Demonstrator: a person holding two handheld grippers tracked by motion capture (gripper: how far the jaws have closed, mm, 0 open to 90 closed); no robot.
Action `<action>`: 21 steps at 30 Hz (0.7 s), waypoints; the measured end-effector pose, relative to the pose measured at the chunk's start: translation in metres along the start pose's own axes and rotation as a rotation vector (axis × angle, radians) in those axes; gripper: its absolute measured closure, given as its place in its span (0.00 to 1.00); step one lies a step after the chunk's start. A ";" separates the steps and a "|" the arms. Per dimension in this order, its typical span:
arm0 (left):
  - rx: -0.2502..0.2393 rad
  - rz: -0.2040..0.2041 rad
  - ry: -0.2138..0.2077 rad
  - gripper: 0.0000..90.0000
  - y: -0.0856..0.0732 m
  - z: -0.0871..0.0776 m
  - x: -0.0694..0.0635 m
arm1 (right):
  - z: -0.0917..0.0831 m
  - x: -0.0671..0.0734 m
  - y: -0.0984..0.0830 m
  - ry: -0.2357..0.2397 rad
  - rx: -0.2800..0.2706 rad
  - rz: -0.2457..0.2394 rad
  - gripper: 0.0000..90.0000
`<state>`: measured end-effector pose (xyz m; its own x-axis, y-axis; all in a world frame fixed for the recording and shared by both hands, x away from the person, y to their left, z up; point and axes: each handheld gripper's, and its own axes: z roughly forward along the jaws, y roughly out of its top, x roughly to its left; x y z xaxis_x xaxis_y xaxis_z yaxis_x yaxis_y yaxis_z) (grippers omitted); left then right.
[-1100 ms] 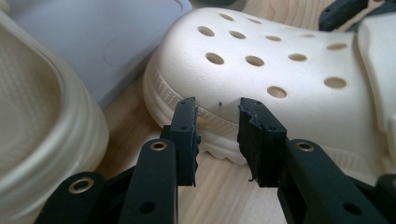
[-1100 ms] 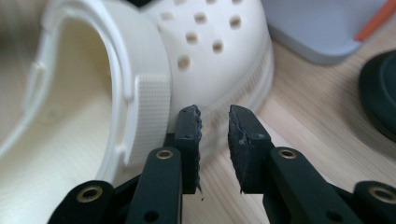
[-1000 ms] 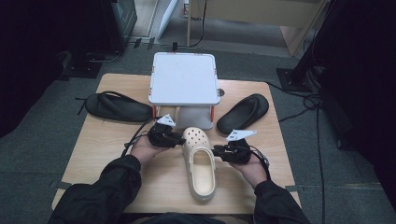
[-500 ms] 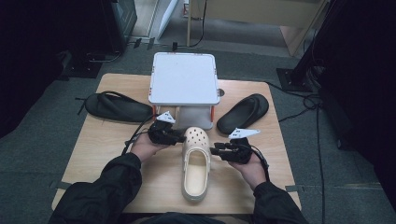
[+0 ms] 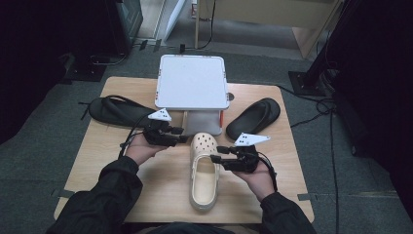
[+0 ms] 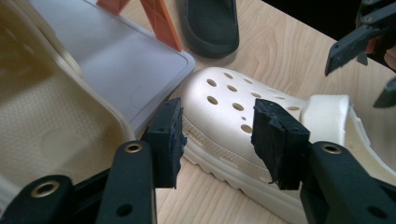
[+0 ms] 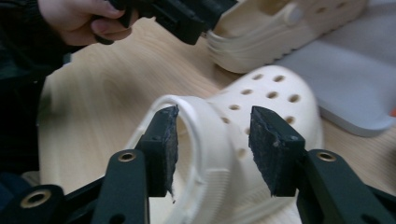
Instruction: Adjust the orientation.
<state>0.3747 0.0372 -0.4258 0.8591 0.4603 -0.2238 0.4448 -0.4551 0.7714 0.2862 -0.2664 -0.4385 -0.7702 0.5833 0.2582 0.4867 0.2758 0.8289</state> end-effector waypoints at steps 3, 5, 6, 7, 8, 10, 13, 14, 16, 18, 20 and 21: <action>-0.007 0.016 -0.009 0.56 0.004 -0.007 -0.002 | 0.006 0.007 0.000 0.020 0.021 -0.015 0.57; -0.016 0.014 -0.015 0.55 0.006 -0.012 -0.003 | 0.012 0.011 -0.001 0.013 0.034 -0.035 0.53; -0.023 0.014 -0.015 0.55 0.008 -0.016 -0.004 | 0.013 0.012 -0.002 0.004 0.038 -0.039 0.53; -0.030 0.018 -0.016 0.54 0.010 -0.019 -0.004 | 0.015 0.011 -0.002 -0.005 0.038 -0.044 0.53; -0.037 0.017 -0.015 0.54 0.012 -0.022 -0.004 | 0.016 0.010 -0.002 -0.013 0.043 -0.046 0.52; -0.045 0.020 -0.022 0.54 0.017 -0.027 -0.004 | 0.020 0.007 -0.004 -0.023 0.073 -0.049 0.52; -0.049 0.024 -0.026 0.54 0.022 -0.033 -0.002 | 0.027 0.006 -0.008 -0.053 0.108 -0.067 0.50; -0.051 0.020 -0.027 0.54 0.023 -0.034 -0.001 | 0.028 0.006 -0.009 -0.058 0.097 -0.070 0.51; -0.049 0.021 -0.027 0.54 0.026 -0.037 0.001 | 0.029 0.005 -0.009 -0.069 0.090 -0.068 0.54; -0.050 0.020 -0.022 0.53 0.029 -0.039 0.003 | 0.029 0.005 -0.009 -0.070 0.087 -0.066 0.53; -0.058 0.019 -0.020 0.53 0.032 -0.043 0.005 | 0.030 0.007 -0.009 -0.086 0.087 -0.076 0.54; -0.057 0.020 -0.014 0.53 0.034 -0.045 0.007 | 0.030 0.007 -0.009 -0.093 0.087 -0.084 0.55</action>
<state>0.3843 0.0588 -0.3743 0.8715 0.4403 -0.2159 0.4126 -0.4201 0.8083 0.2881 -0.2421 -0.4591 -0.7702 0.6225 0.1388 0.4589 0.3898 0.7984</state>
